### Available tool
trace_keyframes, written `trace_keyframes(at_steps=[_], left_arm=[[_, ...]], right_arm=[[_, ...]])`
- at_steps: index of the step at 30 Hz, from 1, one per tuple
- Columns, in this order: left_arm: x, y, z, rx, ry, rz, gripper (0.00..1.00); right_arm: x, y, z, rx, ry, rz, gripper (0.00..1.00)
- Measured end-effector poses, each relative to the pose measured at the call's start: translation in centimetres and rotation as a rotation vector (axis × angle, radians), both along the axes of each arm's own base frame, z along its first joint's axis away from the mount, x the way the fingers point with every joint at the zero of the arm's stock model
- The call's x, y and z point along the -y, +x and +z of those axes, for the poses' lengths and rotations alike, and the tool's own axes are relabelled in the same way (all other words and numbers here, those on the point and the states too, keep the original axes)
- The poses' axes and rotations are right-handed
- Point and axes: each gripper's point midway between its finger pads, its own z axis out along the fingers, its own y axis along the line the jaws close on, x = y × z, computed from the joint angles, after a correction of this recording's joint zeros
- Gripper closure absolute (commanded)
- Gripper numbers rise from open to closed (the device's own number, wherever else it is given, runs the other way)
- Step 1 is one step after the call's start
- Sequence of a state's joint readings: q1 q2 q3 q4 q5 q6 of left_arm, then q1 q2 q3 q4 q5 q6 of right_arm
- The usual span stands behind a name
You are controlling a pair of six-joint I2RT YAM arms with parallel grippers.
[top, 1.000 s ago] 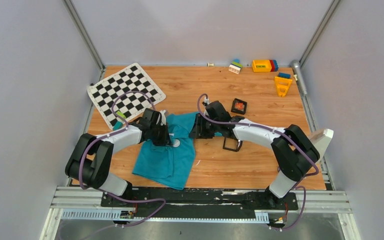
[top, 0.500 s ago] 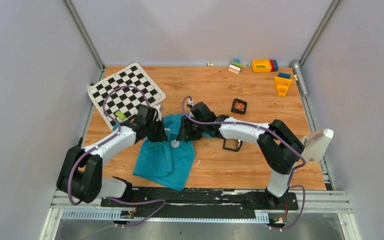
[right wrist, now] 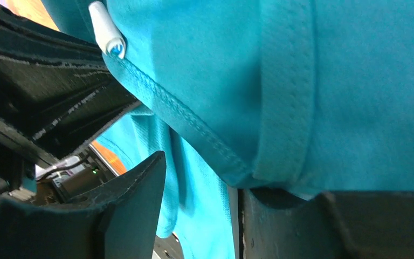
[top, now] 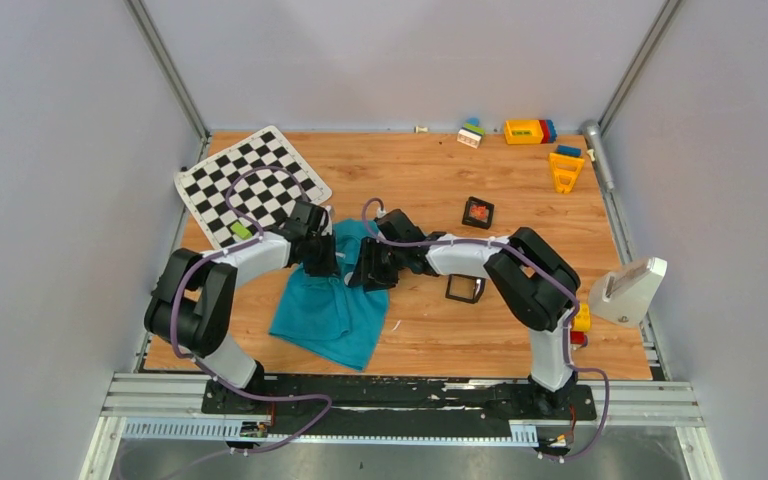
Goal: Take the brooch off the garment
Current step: Adjust the clothes at the center of the board, then pick up the brooch from the center of the board.
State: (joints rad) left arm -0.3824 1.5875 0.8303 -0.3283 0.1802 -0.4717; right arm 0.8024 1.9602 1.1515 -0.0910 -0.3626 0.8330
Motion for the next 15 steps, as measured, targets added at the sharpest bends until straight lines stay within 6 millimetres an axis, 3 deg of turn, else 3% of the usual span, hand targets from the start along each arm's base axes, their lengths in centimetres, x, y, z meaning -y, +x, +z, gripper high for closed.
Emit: trace_keyframes(at_steps=[5, 15], left_arm=[[0.8, 1.0, 0.0, 0.013, -0.029, -0.019, 0.97], [2.3, 2.1, 0.0, 0.019, -0.084, -0.064, 0.96]], right_arm=[[-0.9, 1.0, 0.1, -0.029, 0.037, -0.031, 0.55], [-0.1, 3.0, -0.1, -0.035, 0.073, -0.136, 0.60]])
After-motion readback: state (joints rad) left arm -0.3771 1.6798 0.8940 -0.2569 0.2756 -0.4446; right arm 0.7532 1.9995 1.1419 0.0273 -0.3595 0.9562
